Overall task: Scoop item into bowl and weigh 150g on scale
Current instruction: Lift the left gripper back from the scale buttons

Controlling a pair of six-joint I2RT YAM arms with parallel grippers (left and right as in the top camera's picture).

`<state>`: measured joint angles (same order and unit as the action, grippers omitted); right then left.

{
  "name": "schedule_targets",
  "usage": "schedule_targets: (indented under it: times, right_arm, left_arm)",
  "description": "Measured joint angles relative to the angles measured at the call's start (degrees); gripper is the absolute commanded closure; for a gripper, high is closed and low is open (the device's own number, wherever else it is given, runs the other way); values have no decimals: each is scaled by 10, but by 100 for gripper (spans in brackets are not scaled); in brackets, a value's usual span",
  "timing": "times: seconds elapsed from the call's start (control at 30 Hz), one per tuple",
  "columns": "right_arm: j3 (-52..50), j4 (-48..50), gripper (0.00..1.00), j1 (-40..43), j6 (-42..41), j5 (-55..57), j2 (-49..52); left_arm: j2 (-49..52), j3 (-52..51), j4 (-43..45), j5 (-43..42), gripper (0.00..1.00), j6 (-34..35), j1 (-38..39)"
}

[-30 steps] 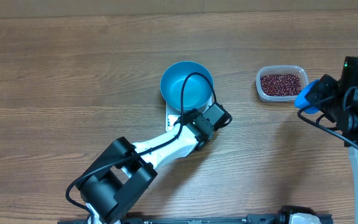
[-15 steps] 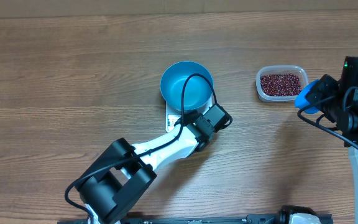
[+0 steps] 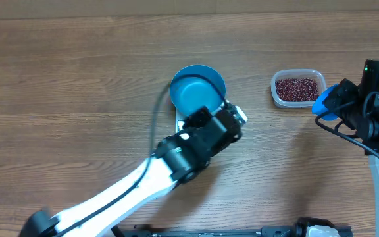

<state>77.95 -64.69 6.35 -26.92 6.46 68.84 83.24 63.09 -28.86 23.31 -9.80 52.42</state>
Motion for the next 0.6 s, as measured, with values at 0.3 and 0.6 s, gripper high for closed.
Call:
schedule_targets:
  times: [0.3,0.6]
  right_arm:
    - [0,0,96,0,0,0,0]
    - [0,0,96,0,0,0,0]
  left_arm:
    - [-180,0,-66,-16,0,87,-50]
    - [-238,0,-149,-102,1,141,-140]
